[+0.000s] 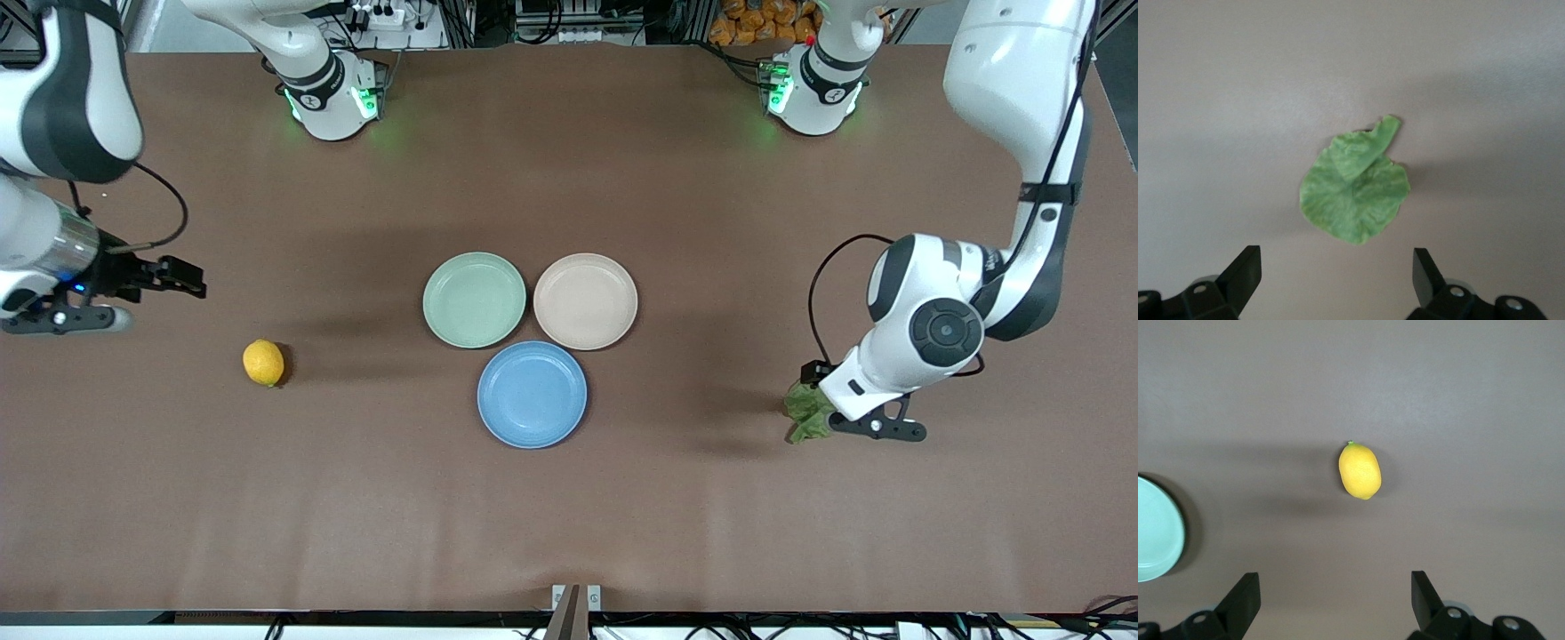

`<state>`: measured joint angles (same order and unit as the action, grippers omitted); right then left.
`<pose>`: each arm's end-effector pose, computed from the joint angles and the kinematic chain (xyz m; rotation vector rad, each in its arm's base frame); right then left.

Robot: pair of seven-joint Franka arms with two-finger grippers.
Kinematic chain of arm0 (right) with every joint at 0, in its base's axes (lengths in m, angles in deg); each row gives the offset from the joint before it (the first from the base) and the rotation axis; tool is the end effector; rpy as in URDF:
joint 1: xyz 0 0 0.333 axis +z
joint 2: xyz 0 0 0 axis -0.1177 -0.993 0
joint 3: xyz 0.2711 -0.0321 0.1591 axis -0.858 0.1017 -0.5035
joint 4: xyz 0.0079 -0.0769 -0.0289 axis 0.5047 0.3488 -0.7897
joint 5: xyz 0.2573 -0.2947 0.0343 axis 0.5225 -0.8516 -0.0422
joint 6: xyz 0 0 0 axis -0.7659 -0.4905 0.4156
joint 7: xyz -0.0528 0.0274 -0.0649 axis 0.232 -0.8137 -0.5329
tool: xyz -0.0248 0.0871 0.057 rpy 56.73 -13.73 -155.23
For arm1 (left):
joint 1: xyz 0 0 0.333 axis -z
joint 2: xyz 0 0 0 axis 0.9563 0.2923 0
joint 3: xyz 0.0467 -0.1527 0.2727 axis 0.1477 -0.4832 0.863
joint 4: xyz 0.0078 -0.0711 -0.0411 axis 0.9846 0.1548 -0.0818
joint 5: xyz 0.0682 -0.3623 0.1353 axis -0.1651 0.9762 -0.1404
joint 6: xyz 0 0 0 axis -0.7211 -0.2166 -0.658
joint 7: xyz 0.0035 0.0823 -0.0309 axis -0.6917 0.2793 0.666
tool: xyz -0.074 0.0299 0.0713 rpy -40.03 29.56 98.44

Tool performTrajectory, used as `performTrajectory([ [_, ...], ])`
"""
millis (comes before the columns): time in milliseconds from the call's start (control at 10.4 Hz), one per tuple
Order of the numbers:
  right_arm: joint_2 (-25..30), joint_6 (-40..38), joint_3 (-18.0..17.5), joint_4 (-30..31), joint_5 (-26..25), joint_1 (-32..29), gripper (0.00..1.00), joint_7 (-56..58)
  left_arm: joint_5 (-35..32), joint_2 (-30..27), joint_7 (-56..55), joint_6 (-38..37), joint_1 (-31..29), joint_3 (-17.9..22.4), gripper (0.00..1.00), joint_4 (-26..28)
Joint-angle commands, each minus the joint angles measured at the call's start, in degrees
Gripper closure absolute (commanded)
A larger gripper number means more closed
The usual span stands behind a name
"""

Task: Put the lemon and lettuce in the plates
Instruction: 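Grasp the lettuce with the left gripper while the right gripper grasps the lemon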

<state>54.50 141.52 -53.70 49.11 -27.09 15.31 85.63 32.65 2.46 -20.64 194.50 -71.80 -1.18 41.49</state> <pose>0.5730 -0.0347 0.4496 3.1348 0.1300 -0.1389 0.6700 -0.1126 0.2855 -3.0181 0.2786 0.0758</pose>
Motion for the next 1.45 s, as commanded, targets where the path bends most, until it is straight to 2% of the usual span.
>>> performTrajectory([
  [0, -2.54, 7.40, -0.23, 4.28, 0.60, -0.46, 0.00, 2.58, -0.85, 5.04, 1.97, 2.80, -1.30, -0.14, 0.00, -3.00],
  [193, -3.25, 18.90, -0.23, 11.48, 0.60, -1.50, 0.00, 6.17, -1.02, 8.22, 3.46, 6.92, -1.30, -0.05, 0.00, -3.37],
  [289, -4.47, 21.65, -0.23, 12.73, 0.60, -1.86, 0.00, 7.06, -1.11, 9.45, 3.90, 8.16, -1.30, -0.05, 0.00, -3.37],
  [482, -8.68, 26.48, -0.84, 13.26, 0.68, -1.95, 0.00, 7.07, -1.02, 10.86, 3.90, 10.01, -1.30, 0.04, 0.00, -3.45],
  [675, -13.43, 35.97, -4.17, 15.20, 4.53, -4.40, 0.00, 8.37, -1.11, 11.83, 4.08, 11.07, -1.30, 0.04, 0.00, -3.45],
  [868, -15.64, 39.07, -4.27, 15.20, 4.64, -4.94, 0.00, 9.53, -0.68, 12.97, 4.78, 12.56, -2.08, 0.04, 0.00, -3.45],
  [965, -16.95, 40.65, -4.27, 15.20, 4.64, -5.11, 0.00, 10.40, 0.55, 12.98, 4.78, 12.83, -2.61, 0.04, 0.40, -3.45],
  [1061, -17.92, 42.32, -4.27, 15.20, 4.64, -5.55, 0.00, 10.58, 2.38, 12.98, 4.78, 12.83, -2.62, 0.04, 0.99, -3.45],
  [1351, -21.26, 45.92, -4.89, 15.20, 4.64, -6.00, 0.00, 10.58, 2.67, 12.98, 4.17, 12.92, -2.18, 0.12, 1.00, -3.37],
])
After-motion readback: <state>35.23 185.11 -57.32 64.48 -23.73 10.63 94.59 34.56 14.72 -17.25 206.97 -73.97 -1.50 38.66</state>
